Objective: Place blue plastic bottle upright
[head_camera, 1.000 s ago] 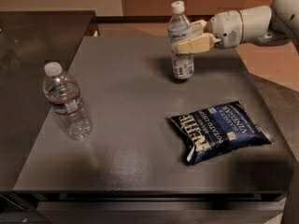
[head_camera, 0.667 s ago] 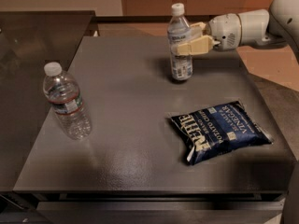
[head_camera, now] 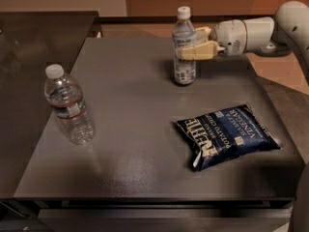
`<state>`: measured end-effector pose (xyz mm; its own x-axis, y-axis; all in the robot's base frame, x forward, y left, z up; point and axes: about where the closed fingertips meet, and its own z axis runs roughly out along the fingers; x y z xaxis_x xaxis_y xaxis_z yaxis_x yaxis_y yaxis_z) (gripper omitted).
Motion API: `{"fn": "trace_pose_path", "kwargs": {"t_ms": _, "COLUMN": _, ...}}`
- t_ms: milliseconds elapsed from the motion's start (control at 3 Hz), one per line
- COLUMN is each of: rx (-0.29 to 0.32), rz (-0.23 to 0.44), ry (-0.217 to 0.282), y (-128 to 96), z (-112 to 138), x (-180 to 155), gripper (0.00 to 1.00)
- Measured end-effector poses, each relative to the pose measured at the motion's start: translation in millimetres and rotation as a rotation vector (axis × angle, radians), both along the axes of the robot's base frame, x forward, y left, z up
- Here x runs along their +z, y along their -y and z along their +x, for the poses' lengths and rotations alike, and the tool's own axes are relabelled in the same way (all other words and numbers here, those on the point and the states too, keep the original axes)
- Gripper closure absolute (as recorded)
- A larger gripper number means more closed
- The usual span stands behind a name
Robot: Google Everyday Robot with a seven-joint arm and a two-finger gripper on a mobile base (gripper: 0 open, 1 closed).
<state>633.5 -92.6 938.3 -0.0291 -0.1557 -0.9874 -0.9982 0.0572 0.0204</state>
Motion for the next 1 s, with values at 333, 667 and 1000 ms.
{"fn": "trace_pose_path", "kwargs": {"t_ms": 333, "rx": 0.005, "rz": 0.015, "ry": 0.003, "y": -0.5, "z": 1.2, "x": -1.4, "gripper": 0.13}}
{"fn": "trace_pose_path", "kwargs": {"t_ms": 667, "rx": 0.011, "rz": 0.02, "ry": 0.001, "y": 2.4, "z": 1.5, "x": -3.2, "gripper": 0.0}}
{"fn": "trace_pose_path", "kwargs": {"t_ms": 1000, "rx": 0.011, "rz": 0.02, "ry": 0.001, "y": 2.3, "z": 1.6, "x": -3.2, "gripper": 0.0}}
